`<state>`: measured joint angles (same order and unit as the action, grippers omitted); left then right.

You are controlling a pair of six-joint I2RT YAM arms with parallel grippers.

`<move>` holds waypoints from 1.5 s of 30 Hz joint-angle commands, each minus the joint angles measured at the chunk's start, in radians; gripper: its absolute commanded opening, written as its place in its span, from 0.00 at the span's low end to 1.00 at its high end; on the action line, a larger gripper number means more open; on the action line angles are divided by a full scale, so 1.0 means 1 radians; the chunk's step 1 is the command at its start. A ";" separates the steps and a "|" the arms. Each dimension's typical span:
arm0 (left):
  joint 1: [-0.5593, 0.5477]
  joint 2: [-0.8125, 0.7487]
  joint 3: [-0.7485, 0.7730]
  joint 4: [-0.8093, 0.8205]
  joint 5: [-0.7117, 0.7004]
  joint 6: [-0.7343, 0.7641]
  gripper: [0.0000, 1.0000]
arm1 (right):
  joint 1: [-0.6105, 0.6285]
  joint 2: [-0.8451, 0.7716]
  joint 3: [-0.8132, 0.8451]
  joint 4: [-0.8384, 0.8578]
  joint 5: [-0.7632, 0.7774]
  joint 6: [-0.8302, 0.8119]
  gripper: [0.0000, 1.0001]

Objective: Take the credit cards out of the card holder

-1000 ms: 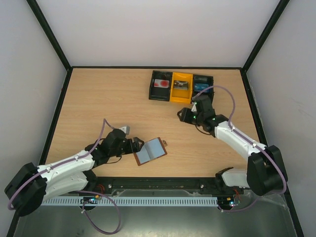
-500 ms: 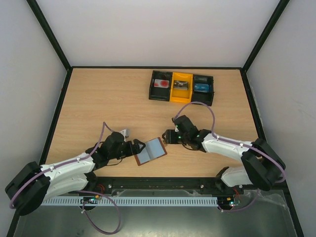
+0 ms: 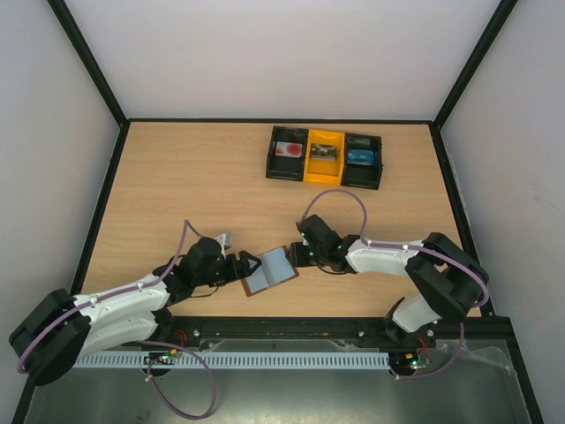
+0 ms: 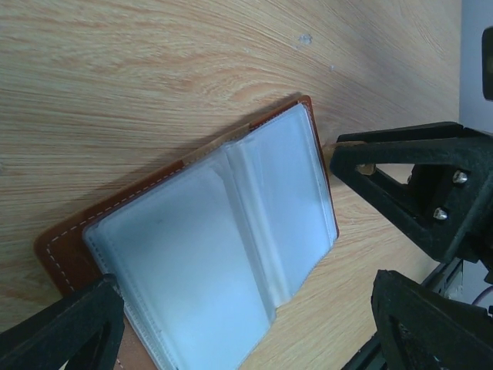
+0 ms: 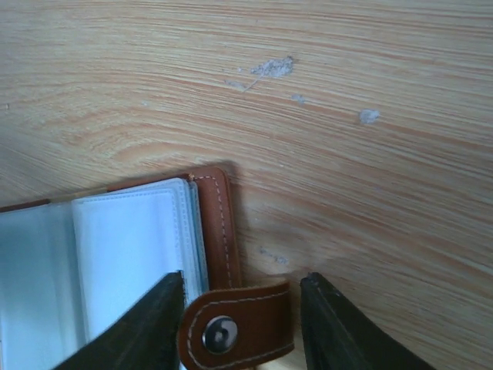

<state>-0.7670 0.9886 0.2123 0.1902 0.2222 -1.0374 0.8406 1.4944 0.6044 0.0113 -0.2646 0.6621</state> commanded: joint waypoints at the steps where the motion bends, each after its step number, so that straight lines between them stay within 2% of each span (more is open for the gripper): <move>1: 0.003 -0.022 0.001 -0.002 0.026 -0.003 0.88 | 0.023 0.014 0.026 -0.010 0.040 -0.001 0.34; 5: -0.001 -0.058 0.000 -0.029 0.032 -0.017 0.88 | 0.041 -0.017 0.014 -0.038 0.081 -0.002 0.18; 10: -0.014 -0.079 0.004 -0.043 0.059 -0.020 0.89 | 0.063 -0.109 -0.048 -0.040 0.083 0.022 0.03; 16: -0.023 -0.070 0.001 -0.031 0.068 -0.030 0.89 | 0.073 -0.273 -0.185 -0.007 0.071 0.117 0.02; 19: -0.030 -0.062 -0.004 0.033 0.136 -0.054 0.91 | 0.081 -0.355 -0.272 0.031 0.053 0.199 0.02; 21: -0.050 -0.058 -0.004 0.073 0.164 -0.079 0.91 | 0.092 -0.417 -0.317 0.031 0.052 0.238 0.02; 26: -0.128 -0.027 -0.001 0.131 0.108 -0.116 0.91 | 0.103 -0.605 -0.374 -0.042 0.081 0.306 0.05; 27: -0.136 -0.011 0.001 0.138 0.105 -0.116 0.91 | 0.103 -0.637 -0.381 -0.054 0.087 0.314 0.07; 30: -0.148 0.039 0.013 0.139 0.089 -0.106 0.91 | 0.103 -0.706 -0.381 -0.121 0.142 0.334 0.26; 35: -0.153 0.067 0.042 0.142 0.097 -0.080 0.89 | 0.103 -0.757 -0.355 -0.173 0.160 0.351 0.36; 41: -0.140 0.012 0.058 0.051 -0.004 -0.045 0.86 | 0.102 -0.736 -0.346 -0.082 0.114 0.396 0.36; 45: -0.104 0.000 0.032 0.054 -0.008 -0.038 0.84 | 0.104 -0.717 -0.324 -0.028 0.107 0.396 0.35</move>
<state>-0.9001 1.0058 0.2478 0.2745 0.2554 -1.1038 0.9367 0.7635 0.2371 -0.0864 -0.1566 1.0374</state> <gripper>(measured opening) 0.851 0.357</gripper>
